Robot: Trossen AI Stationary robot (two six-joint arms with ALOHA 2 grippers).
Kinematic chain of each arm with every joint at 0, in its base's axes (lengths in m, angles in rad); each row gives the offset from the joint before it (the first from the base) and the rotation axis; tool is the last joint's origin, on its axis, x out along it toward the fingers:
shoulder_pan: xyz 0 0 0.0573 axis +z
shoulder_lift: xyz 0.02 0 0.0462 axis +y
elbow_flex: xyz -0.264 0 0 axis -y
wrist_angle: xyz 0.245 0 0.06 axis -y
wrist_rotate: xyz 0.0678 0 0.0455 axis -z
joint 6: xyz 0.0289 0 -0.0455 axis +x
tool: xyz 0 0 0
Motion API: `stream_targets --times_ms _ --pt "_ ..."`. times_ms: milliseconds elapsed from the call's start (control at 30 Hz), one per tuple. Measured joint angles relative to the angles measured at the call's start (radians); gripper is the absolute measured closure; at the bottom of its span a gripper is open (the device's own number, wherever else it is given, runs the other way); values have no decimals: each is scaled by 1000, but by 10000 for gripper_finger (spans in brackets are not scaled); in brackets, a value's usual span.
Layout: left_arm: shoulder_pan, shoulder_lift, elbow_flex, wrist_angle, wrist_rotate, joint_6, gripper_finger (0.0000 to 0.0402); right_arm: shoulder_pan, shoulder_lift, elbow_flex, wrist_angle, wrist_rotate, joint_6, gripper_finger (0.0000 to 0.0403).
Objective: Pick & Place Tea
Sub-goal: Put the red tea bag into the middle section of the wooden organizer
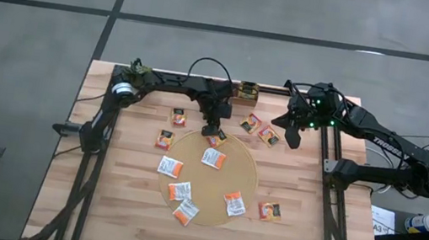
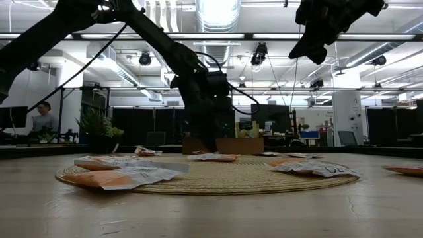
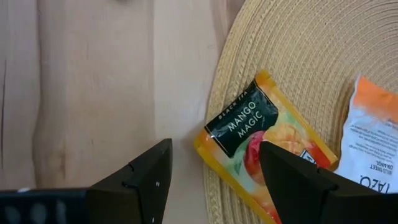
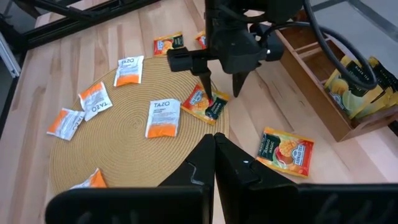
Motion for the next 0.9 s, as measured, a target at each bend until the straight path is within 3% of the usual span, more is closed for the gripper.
stream_targets --times_ms 700,900 --pt "-15 0 -2 -19 34 -15 169 0 0 0 0 0 0 394" --pt "-15 0 -2 -20 17 -10 215 0 0 0 0 0 -3 394"
